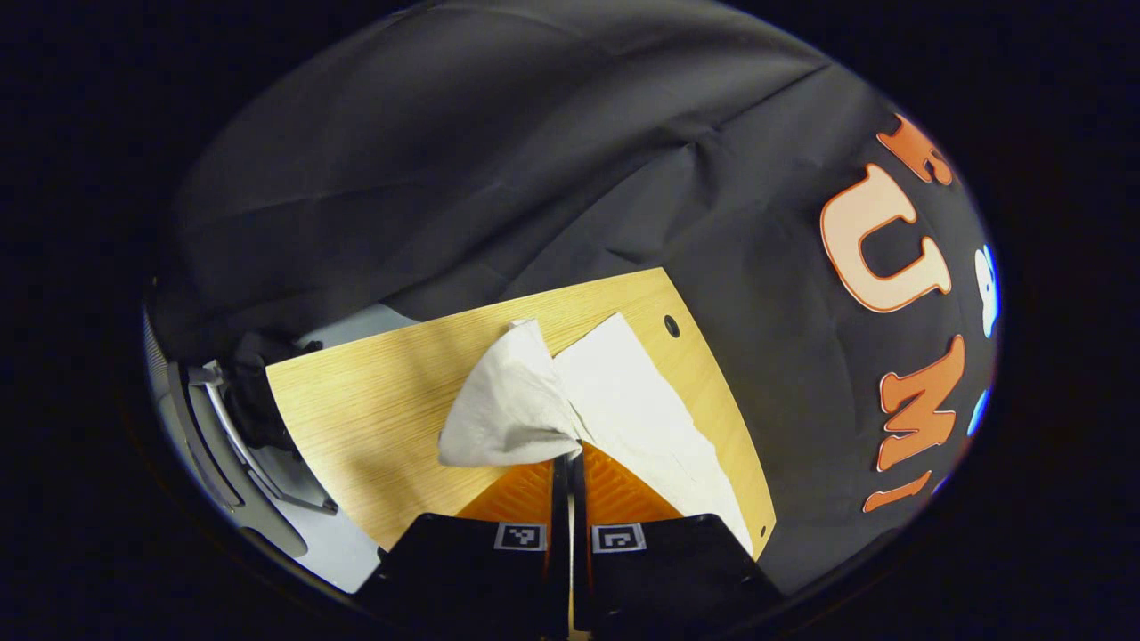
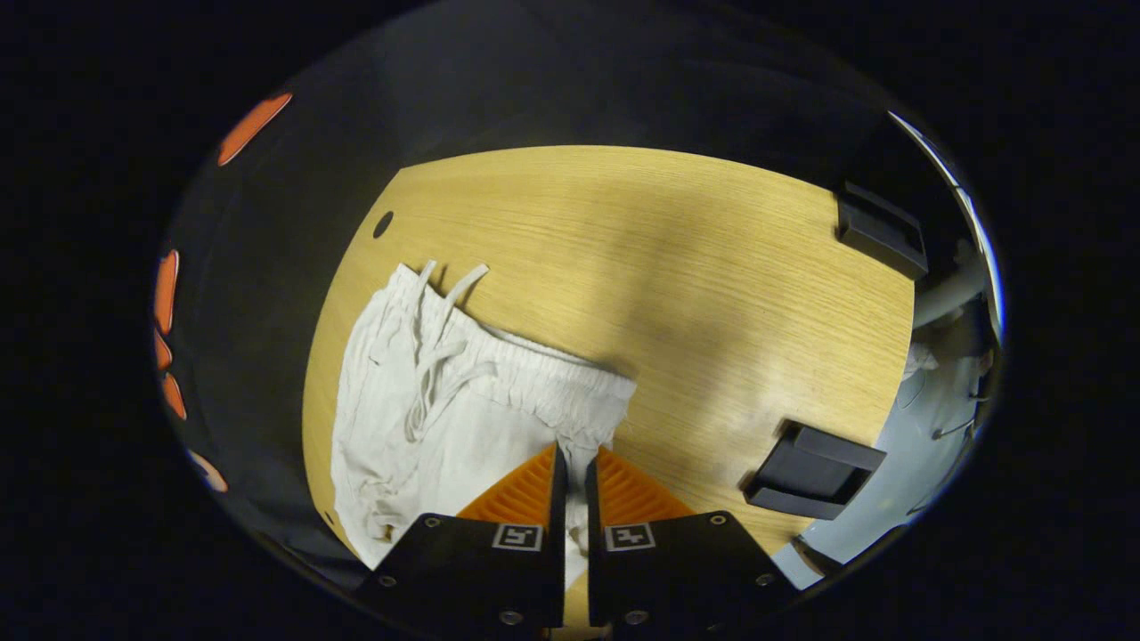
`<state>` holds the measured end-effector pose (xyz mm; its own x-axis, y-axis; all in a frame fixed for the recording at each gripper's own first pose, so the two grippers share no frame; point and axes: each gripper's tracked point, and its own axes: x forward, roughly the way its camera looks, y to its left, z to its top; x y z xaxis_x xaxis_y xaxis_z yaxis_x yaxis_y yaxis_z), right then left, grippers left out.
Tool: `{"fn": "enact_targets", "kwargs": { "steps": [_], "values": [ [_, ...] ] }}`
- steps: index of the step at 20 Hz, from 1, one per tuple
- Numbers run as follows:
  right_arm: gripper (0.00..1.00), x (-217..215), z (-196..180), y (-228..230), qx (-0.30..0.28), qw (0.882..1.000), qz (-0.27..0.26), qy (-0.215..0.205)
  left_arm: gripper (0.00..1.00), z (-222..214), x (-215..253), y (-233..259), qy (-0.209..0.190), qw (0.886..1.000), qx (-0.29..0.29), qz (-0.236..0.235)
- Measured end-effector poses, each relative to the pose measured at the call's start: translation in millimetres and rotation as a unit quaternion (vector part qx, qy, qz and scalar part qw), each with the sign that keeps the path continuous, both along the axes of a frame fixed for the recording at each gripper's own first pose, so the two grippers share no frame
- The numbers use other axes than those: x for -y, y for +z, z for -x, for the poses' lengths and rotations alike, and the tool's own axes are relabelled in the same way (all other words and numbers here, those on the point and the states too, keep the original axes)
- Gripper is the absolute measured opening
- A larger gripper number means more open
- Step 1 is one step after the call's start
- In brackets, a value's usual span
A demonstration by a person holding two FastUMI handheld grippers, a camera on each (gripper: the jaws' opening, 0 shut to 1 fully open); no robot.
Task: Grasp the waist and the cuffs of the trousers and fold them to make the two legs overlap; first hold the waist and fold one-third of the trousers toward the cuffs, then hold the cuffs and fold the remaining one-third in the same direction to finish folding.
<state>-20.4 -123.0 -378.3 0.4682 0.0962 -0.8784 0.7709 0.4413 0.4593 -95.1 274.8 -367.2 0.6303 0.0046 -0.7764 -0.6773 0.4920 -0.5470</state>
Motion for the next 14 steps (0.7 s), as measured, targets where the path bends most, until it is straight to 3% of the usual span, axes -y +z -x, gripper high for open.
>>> {"fn": "enact_targets", "kwargs": {
  "steps": [8, 14],
  "values": [
    [0.06, 1.5, -44.0, 69.1, 0.077, 0.997, 0.001, -0.008, 0.05, -65.4, 17.6, 17.9, -0.077, 0.997, 0.015, 0.003],
    [0.05, -0.2, -74.8, 102.7, 0.094, 0.995, 0.015, -0.003, 0.05, -107.8, 10.1, 15.2, -0.145, 0.989, 0.004, -0.012]
  ]
}}
